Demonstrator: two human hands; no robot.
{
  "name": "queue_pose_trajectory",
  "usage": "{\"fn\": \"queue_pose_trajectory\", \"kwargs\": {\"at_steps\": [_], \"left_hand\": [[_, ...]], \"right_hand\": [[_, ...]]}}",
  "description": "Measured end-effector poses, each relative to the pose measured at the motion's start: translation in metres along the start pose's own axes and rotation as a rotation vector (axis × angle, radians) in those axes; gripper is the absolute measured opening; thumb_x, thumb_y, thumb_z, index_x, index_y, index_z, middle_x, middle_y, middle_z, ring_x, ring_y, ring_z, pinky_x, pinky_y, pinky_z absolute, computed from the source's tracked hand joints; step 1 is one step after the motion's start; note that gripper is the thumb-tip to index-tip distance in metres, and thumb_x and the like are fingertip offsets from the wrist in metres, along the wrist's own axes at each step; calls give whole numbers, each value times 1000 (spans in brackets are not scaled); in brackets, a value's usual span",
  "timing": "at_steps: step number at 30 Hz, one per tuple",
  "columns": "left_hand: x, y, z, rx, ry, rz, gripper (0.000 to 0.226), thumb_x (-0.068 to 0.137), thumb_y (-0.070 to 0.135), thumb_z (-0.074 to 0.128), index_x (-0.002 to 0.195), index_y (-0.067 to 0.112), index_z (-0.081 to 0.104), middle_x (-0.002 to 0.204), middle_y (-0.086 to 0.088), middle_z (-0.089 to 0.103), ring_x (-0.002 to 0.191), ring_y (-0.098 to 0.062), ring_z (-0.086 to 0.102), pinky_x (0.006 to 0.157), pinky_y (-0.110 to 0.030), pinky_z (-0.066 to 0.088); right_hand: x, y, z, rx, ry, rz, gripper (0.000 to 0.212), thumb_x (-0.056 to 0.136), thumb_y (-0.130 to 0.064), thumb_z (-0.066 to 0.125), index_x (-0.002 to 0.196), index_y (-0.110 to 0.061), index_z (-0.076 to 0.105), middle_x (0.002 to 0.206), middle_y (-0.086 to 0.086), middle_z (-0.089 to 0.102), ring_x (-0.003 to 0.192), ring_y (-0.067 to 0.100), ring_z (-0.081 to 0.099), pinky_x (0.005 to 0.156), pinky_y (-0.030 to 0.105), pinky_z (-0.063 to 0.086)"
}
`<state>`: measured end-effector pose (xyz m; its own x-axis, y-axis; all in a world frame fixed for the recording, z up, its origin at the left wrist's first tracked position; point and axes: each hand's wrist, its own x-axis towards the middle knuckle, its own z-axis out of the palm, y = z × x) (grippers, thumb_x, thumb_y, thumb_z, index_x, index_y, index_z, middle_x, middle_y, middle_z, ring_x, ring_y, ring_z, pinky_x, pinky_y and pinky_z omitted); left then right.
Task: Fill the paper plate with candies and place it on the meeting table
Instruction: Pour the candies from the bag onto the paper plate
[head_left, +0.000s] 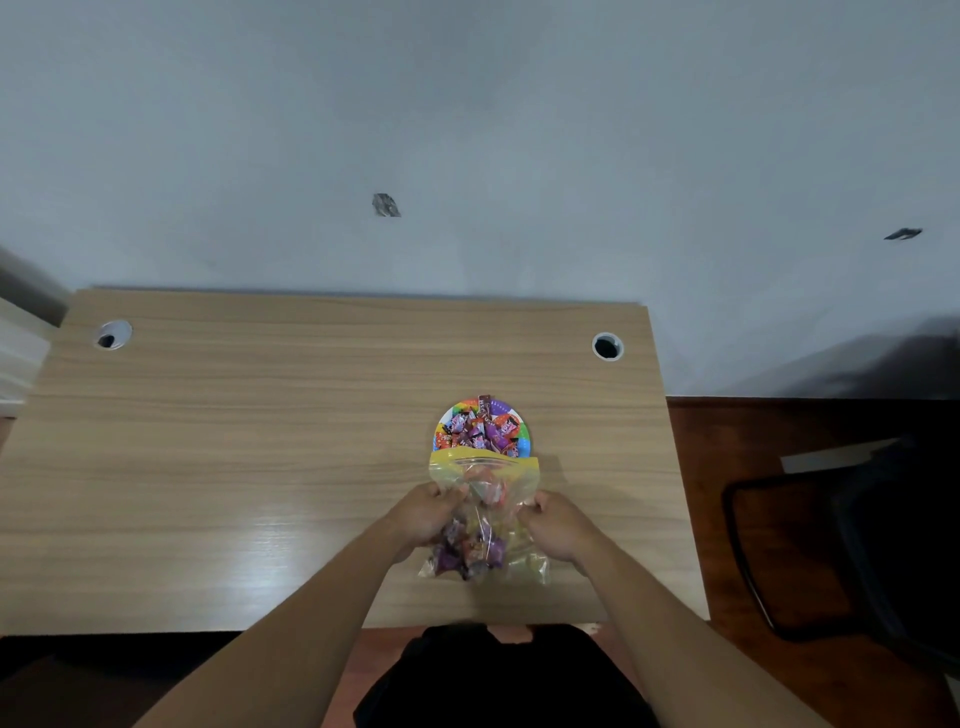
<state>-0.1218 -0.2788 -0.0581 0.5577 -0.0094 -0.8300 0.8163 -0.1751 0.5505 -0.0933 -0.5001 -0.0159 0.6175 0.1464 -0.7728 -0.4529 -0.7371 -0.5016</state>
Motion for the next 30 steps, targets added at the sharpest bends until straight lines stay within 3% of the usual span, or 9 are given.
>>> {"fn": "queue_pose_trajectory", "kwargs": {"at_steps": [5,9,12,16,18,20,26,30], "left_hand": [[-4,3,-3,-47,-24,1,40,105,42,62,119,7,74,118,-14,81,87,-20,69,75,-30,51],[-6,8,-6,-49,-36,-6,29,106,39,61,104,13,75,100,-6,80,80,-14,65,71,-28,47],[-9,12,-6,-71,-45,-6,26,107,36,60,99,15,73,94,-4,76,76,-14,64,68,-27,46],[-10,11,-7,-68,-45,6,28,106,37,63,92,16,75,96,-10,77,82,-17,66,72,-28,46],[-8,9,-8,-82,-52,10,30,103,40,66,96,14,78,104,-19,81,88,-21,68,77,-32,47],[-7,8,-9,-85,-54,8,37,101,43,68,103,8,80,110,-19,82,92,-23,70,82,-35,48],[-9,7,-11,-104,-31,7,29,103,40,67,96,13,73,84,-2,75,76,-18,70,77,-33,51],[-12,9,-11,-108,-19,-7,29,105,36,63,91,14,75,79,0,77,70,-16,70,74,-31,50]], "right_hand": [[3,0,0,15,11,18,21,104,-23,54,85,-17,59,75,-3,57,62,12,49,59,30,37],[4,-1,1,31,1,39,28,102,-28,56,102,-5,70,79,0,61,66,16,53,64,31,40],[3,-4,1,16,4,40,23,101,-30,57,89,-12,62,79,1,59,68,17,52,63,32,37],[5,-3,2,13,16,49,23,99,-35,59,92,-14,60,85,4,61,74,20,54,64,33,38],[6,-3,3,11,22,45,26,99,-37,60,87,-15,56,83,3,59,74,20,53,65,34,37],[8,-2,4,31,27,33,28,99,-36,61,81,-17,52,78,1,56,70,18,50,65,33,36],[3,-4,2,96,62,-5,36,100,-37,65,73,-20,49,67,-6,49,60,12,45,57,31,34],[5,-1,3,114,48,-19,12,100,-25,62,94,-15,67,76,-4,61,63,10,54,63,29,41]]}}
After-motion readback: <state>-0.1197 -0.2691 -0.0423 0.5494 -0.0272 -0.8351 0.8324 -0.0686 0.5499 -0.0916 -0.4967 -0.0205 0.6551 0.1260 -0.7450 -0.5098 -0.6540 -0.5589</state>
